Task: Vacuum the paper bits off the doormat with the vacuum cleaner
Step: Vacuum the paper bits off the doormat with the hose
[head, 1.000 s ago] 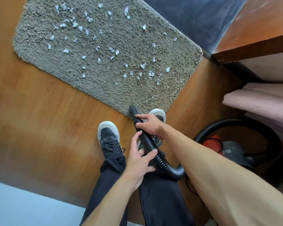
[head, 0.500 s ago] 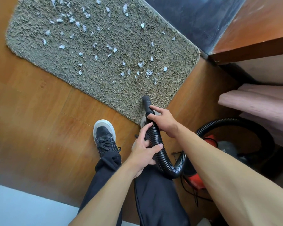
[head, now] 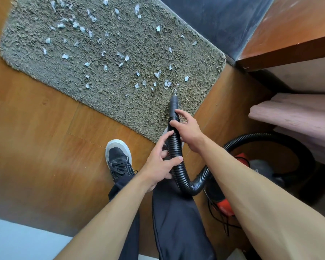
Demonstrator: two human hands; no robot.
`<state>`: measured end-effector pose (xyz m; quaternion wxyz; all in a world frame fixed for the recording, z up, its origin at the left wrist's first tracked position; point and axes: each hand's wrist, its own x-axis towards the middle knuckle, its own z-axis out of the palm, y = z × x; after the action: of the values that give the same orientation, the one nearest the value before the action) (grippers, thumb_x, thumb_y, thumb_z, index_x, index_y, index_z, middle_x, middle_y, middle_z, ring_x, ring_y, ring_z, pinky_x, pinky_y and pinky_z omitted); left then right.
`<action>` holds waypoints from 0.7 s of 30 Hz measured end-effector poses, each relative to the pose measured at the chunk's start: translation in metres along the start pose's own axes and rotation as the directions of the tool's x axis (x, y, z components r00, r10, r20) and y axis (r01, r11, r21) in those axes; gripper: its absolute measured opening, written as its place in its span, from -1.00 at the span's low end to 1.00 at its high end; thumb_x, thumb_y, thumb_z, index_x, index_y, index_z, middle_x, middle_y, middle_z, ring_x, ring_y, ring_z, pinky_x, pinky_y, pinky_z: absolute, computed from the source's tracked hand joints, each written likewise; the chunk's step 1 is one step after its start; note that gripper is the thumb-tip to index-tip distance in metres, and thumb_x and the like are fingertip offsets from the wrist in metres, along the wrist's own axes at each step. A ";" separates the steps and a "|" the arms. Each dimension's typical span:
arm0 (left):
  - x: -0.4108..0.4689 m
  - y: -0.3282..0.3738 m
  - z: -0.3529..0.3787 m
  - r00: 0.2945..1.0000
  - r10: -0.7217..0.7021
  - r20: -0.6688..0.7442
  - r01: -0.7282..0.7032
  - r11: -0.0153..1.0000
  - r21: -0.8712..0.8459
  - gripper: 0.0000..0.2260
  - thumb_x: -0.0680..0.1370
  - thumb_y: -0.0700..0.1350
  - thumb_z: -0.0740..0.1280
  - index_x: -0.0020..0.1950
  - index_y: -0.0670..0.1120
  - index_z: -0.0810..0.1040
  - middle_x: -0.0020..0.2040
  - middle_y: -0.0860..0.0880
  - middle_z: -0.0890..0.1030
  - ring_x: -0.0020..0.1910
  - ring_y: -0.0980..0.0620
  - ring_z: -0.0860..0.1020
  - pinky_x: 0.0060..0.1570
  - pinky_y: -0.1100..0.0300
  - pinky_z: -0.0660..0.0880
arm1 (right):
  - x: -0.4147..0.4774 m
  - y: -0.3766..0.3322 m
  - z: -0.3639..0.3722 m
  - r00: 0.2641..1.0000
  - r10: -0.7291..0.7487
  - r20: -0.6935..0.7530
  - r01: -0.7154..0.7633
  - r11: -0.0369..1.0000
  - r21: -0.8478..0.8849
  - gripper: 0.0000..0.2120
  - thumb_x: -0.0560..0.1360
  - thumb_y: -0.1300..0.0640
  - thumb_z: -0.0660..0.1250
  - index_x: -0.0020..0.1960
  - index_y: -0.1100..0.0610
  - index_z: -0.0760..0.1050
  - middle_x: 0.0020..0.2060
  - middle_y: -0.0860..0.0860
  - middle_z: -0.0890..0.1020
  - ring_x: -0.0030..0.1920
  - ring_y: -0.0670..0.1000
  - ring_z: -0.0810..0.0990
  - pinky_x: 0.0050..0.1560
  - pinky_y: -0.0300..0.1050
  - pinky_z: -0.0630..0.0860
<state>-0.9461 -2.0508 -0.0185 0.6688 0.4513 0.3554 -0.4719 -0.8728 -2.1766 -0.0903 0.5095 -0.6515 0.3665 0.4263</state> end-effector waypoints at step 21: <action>0.016 0.014 -0.015 0.996 -0.048 0.074 0.043 0.996 0.077 -0.34 0.57 -0.31 0.37 0.43 0.35 0.30 0.07 -0.03 0.71 0.00 0.01 0.67 -0.12 -0.05 0.66 | 0.008 -0.007 -0.019 0.991 0.087 0.105 -0.097 0.991 0.091 -0.48 0.54 0.24 0.39 0.42 -0.06 0.34 0.04 0.12 0.62 -0.44 -0.14 0.62 -0.41 -0.18 0.55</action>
<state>-0.9284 -2.0394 -0.0341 0.6534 0.4498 0.3222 -0.5167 -0.8597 -2.1936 -0.0934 0.5377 -0.5863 0.3902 0.4636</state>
